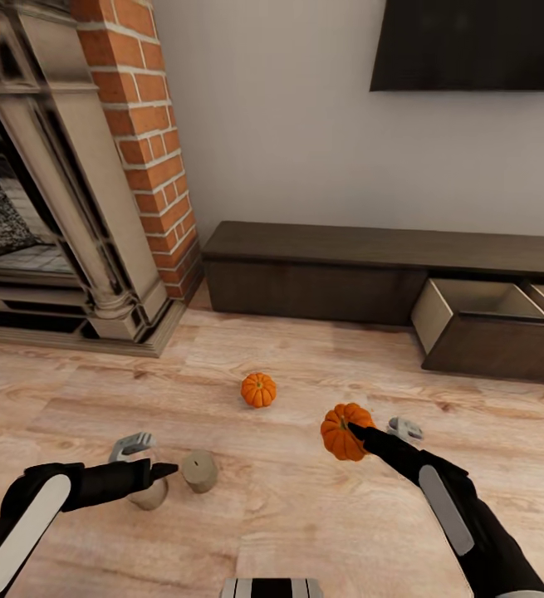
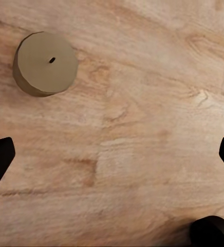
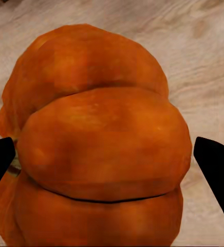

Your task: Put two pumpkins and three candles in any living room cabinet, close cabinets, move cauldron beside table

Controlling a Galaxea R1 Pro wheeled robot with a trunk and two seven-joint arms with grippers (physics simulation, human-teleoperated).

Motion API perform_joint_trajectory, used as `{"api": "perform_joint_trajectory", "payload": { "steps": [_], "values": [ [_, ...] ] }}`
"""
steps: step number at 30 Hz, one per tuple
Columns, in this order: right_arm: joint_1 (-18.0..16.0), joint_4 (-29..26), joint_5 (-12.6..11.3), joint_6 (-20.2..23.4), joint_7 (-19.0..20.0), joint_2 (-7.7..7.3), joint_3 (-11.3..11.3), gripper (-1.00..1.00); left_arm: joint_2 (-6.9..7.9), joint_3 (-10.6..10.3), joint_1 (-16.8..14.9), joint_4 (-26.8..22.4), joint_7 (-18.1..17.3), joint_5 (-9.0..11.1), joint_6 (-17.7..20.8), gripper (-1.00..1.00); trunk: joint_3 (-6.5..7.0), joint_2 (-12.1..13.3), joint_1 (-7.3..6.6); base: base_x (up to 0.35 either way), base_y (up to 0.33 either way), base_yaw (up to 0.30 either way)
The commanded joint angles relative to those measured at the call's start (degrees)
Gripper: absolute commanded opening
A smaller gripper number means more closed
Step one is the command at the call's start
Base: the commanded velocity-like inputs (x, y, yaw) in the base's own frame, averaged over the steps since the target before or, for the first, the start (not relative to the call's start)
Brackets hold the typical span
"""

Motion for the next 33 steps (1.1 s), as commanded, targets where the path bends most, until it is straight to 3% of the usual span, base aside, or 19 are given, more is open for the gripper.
{"api": "perform_joint_trajectory", "payload": {
  "steps": [1,7,15,19,23,29,33],
  "values": [
    [0.1,-2.8,-0.4,1.8,-3.6,-0.02,0.0,-1.0,0.05,0.0,0.0,0.0,-0.3,-0.7,0.1,1.0,0.18,0.0,-0.03,0.0,0.0,0.0],
    [0.3,-6.5,0.0,5.4,-13.8,-0.19,-0.2,-1.0,0.13,0.1,-0.1,0.1,-0.3,-1.2,0.1,1.0,1.51,0.1,-0.18,0.0,0.0,0.0],
    [0.3,-9.8,0.4,10.0,-16.4,-0.13,0.0,-1.0,0.82,0.8,-0.1,0.0,0.0,-1.5,0.2,1.0,3.28,0.2,-0.39,0.0,0.0,0.0],
    [0.3,-10.9,0.4,10.2,-23.1,-0.13,0.3,-1.0,0.91,2.2,-0.1,0.0,1.1,-1.6,0.3,1.0,4.16,0.2,-0.49,0.0,0.0,0.0],
    [0.3,-11.8,0.1,10.2,-25.8,-0.14,0.4,-1.0,0.86,2.6,-0.6,0.1,5.5,-3.0,0.4,1.0,5.05,0.3,-0.59,0.0,0.0,0.0],
    [0.3,-11.6,-0.2,10.1,-26.4,-0.22,0.3,-1.0,0.37,2.7,-0.8,1.2,13.6,-3.8,0.2,1.0,6.38,0.4,-0.75,0.0,0.0,0.0],
    [0.3,-11.9,-0.3,10.1,-26.2,-0.25,0.2,-1.0,-0.39,2.3,-0.8,1.4,15.5,-3.9,0.2,1.0,7.22,0.8,-1.05,0.0,0.0,0.0]
  ]
}}
